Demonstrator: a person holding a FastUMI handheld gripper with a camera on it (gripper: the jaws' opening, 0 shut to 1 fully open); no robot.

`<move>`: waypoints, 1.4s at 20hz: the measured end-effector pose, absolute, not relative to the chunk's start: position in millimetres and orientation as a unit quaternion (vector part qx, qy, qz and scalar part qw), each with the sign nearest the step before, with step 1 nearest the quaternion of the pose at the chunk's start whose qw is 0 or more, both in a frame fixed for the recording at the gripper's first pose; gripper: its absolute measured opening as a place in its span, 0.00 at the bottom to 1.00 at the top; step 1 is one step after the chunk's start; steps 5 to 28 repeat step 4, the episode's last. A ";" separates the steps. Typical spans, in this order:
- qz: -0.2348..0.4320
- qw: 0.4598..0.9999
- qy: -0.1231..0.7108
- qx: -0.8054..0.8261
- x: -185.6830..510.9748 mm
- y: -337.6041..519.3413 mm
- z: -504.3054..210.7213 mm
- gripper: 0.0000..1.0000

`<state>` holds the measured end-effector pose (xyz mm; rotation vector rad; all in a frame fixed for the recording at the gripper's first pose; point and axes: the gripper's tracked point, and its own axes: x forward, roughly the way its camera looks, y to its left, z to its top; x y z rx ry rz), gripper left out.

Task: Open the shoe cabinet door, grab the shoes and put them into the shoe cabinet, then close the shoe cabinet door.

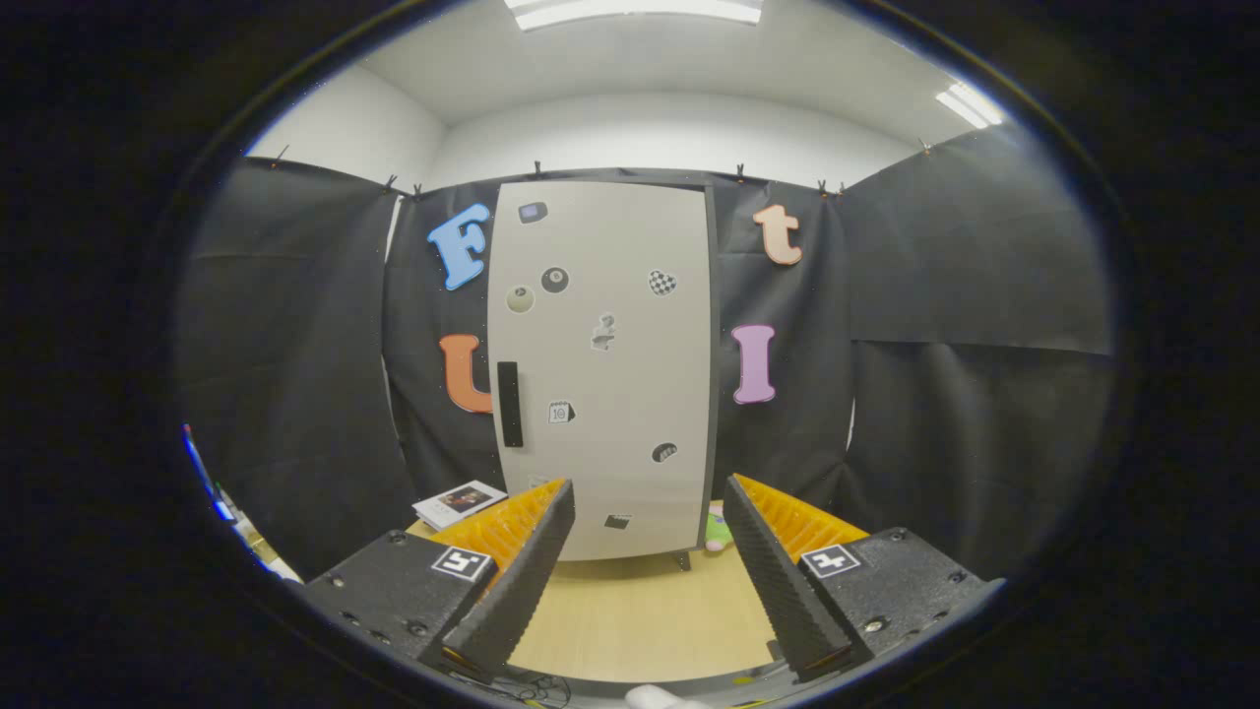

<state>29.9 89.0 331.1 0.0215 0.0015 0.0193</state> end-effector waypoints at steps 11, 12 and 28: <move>0.004 1.000 -0.002 0.009 31.0 85.0 330.4 0.99; 0.004 1.000 -0.002 0.009 31.0 85.0 330.4 0.99; 0.004 1.000 -0.002 0.009 31.0 85.0 330.4 0.99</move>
